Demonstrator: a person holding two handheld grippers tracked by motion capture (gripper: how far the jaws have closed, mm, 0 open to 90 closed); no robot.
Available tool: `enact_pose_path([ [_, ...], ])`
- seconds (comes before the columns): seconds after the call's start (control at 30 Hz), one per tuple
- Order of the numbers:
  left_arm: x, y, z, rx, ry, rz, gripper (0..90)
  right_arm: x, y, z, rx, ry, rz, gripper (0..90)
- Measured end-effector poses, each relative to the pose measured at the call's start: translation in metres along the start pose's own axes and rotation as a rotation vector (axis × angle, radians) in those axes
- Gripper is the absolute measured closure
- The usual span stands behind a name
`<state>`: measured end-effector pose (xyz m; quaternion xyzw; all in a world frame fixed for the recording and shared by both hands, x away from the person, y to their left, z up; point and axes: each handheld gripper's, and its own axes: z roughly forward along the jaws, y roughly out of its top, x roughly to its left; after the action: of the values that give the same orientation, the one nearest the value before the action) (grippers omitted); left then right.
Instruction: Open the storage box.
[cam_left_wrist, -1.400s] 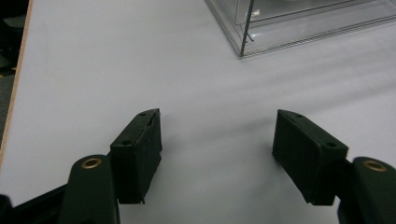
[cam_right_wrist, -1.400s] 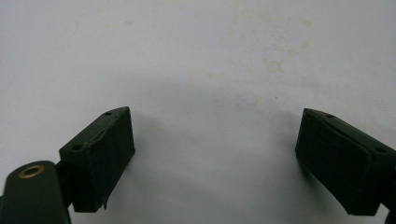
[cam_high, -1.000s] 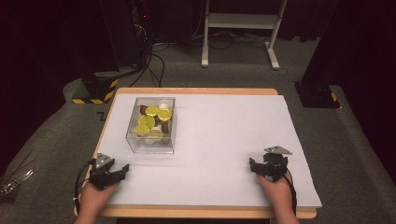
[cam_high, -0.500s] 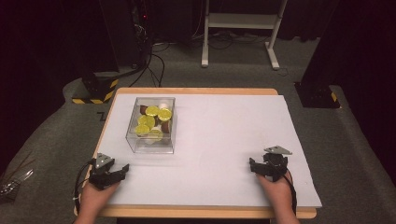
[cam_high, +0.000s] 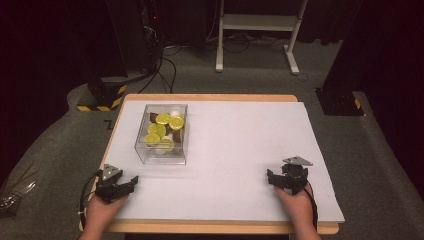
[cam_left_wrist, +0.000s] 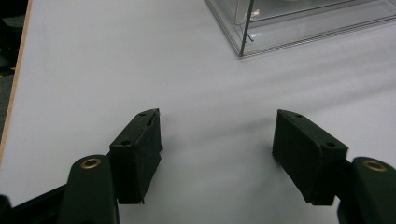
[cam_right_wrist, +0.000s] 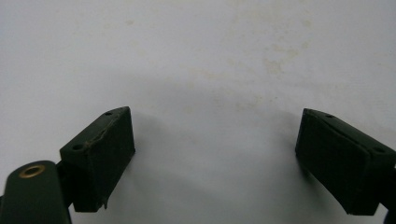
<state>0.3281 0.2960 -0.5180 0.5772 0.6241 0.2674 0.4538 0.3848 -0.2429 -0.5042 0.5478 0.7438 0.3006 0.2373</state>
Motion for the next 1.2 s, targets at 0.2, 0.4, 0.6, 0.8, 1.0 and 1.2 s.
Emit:
enact_pose_path([
  [0.2,0.000,0.000,0.000,0.002,0.000,0.002,32.8,0.000,0.000,0.000,0.000,0.001,-0.001,11.8],
  [0.4,0.000,0.000,0.000,0.004,-0.001,0.004,32.8,0.000,0.000,0.000,0.001,0.001,0.002,11.8],
  [0.6,0.000,0.000,0.000,0.000,0.000,0.000,32.8,0.000,0.000,0.000,0.002,0.003,0.002,11.8],
  [0.8,0.000,0.000,0.000,0.000,-0.002,-0.004,32.8,0.000,0.000,0.000,0.001,0.003,-0.001,11.9],
  [1.0,0.000,0.000,0.000,0.000,0.001,0.000,32.9,0.000,0.000,0.000,0.000,0.002,0.001,12.0],
  [1.2,-0.026,0.012,-0.012,-0.071,-0.038,-0.006,36.3,0.000,0.000,0.000,0.002,0.004,0.000,12.0],
])
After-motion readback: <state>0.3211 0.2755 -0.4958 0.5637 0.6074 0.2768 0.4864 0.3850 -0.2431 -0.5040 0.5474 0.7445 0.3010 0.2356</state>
